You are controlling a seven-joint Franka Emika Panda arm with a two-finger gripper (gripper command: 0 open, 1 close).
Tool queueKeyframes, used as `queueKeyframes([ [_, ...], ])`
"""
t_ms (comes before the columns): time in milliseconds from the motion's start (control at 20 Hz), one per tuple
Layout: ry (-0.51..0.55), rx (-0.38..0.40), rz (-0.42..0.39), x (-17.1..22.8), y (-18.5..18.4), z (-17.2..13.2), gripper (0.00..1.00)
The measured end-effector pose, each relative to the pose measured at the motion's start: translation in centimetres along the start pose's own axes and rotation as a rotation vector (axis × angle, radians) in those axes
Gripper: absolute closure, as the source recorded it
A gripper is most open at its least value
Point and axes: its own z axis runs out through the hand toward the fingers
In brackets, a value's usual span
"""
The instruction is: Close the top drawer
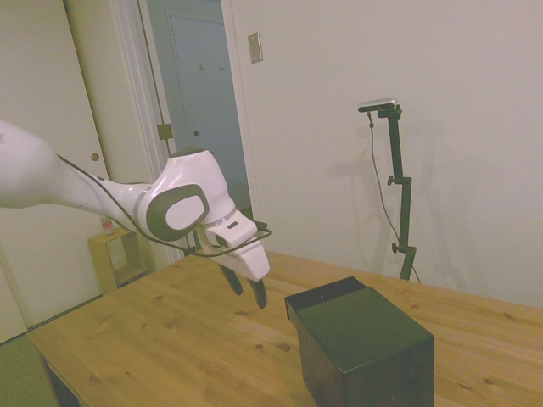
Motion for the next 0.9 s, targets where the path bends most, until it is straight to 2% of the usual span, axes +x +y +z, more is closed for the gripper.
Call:
queueKeyframes([
  [250,0.061,0.020,0.061,3.3,-1.9,0.1,0.00],
  [500,0.095,0.017,0.130,5.8,-1.6,0.1,0.00],
  [550,0.096,0.013,0.136,6.2,-1.5,0.4,1.00],
  [900,0.100,0.014,0.156,6.9,-1.9,0.7,1.00],
])
